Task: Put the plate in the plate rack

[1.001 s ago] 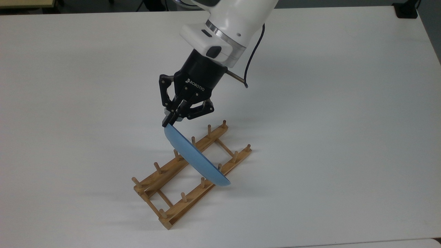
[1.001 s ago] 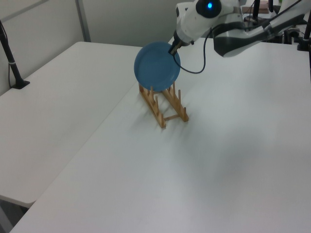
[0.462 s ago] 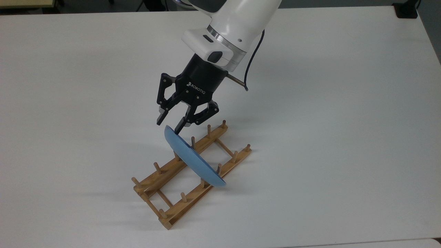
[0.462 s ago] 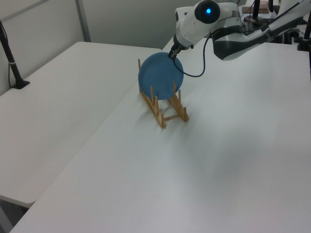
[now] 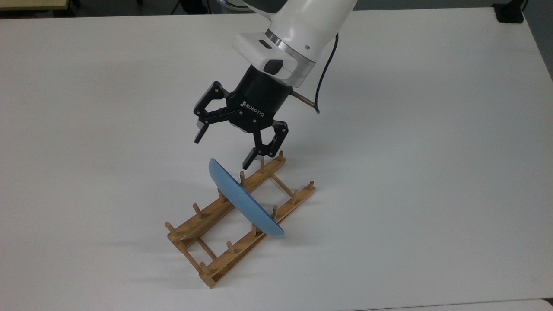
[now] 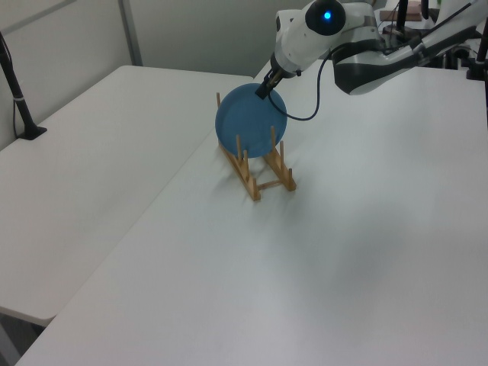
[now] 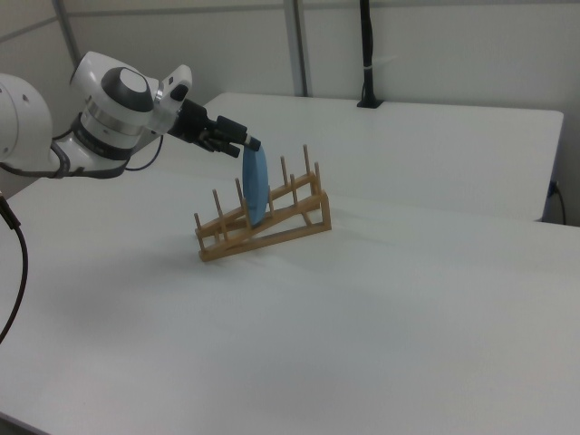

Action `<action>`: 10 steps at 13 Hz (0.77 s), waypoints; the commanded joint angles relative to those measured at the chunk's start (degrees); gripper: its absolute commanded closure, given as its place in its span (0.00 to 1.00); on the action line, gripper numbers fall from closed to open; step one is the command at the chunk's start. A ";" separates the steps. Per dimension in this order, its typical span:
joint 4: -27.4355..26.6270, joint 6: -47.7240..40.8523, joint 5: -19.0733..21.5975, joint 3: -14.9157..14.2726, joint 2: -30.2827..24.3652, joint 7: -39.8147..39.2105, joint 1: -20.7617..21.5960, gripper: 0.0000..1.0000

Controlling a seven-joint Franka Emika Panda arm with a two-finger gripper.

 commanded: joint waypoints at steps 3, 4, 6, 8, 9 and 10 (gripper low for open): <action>0.86 -3.03 23.36 -0.41 -3.89 -6.48 1.46 0.00; 0.86 -5.40 29.88 -0.50 -5.12 -10.62 1.29 0.00; 0.60 -13.03 41.84 -1.02 -8.02 -21.06 0.85 0.00; 0.33 -21.55 48.72 -1.29 -10.57 -29.95 0.06 0.00; -0.01 -25.60 50.40 -1.21 -11.80 -33.39 -0.90 0.00; -1.32 -30.16 52.77 -1.21 -14.34 -38.82 -2.74 0.00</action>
